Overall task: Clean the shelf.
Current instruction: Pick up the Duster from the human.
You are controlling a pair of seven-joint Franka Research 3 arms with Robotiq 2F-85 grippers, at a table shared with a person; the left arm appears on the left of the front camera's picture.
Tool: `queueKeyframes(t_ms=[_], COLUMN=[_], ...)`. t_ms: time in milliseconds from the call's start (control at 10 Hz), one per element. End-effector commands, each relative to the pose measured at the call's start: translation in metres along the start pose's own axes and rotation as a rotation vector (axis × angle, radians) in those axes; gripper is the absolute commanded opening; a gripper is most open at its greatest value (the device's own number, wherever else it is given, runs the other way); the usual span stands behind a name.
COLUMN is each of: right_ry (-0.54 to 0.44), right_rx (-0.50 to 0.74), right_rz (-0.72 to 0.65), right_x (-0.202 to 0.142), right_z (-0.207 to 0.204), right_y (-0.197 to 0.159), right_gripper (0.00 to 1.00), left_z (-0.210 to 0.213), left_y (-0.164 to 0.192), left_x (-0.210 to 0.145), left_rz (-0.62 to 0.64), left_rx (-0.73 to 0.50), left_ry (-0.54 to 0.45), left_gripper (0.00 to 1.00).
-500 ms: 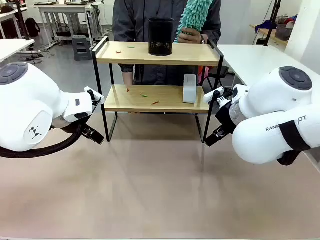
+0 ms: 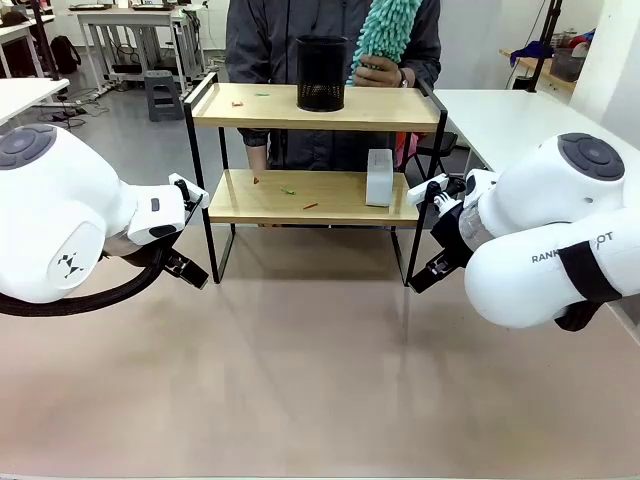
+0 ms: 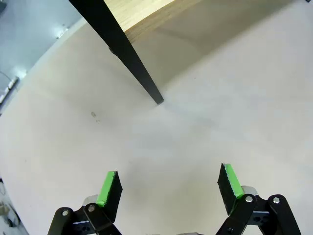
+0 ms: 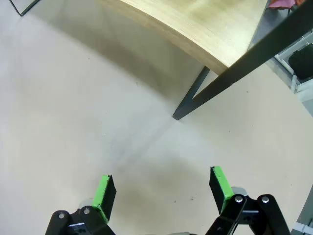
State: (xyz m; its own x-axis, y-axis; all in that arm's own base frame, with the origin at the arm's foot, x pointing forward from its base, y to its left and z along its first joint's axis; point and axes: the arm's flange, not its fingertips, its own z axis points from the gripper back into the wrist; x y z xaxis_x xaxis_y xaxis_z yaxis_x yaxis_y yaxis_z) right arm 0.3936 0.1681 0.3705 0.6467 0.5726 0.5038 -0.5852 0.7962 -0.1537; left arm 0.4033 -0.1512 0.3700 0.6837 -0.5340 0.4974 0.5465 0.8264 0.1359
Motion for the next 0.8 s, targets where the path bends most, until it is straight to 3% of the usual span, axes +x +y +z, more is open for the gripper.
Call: queueKeyframes(t_ms=[0, 400, 500, 600, 700], right_ry=[0.000, 0.000, 0.081, 0.099, 0.008], right_rx=[0.000, 0.000, 0.100, 0.166, 0.296], right_rz=[-0.001, 0.000, 0.001, -0.175, -0.277], right_x=[0.000, 0.000, 0.012, 0.016, -0.008], right_z=[0.000, 0.000, 0.033, 0.081, 0.154], right_y=[0.000, 0.000, 0.008, 0.008, -0.010], right_gripper=[1.00, 1.00, 1.00, 1.00, 1.00], left_z=[0.000, 0.000, 0.035, 0.079, 0.137], left_y=[0.000, 0.000, -0.009, -0.014, -0.002], left_x=[0.000, 0.000, 0.010, 0.012, 0.001], left_rz=[-0.001, 0.000, -0.057, 0.040, 0.107], left_rx=[0.000, 0.000, -0.172, -0.227, -0.317], left_ry=[0.000, 0.000, -0.021, 0.039, -0.048], left_gripper=[1.00, 1.00, 1.00, 1.00, 1.00])
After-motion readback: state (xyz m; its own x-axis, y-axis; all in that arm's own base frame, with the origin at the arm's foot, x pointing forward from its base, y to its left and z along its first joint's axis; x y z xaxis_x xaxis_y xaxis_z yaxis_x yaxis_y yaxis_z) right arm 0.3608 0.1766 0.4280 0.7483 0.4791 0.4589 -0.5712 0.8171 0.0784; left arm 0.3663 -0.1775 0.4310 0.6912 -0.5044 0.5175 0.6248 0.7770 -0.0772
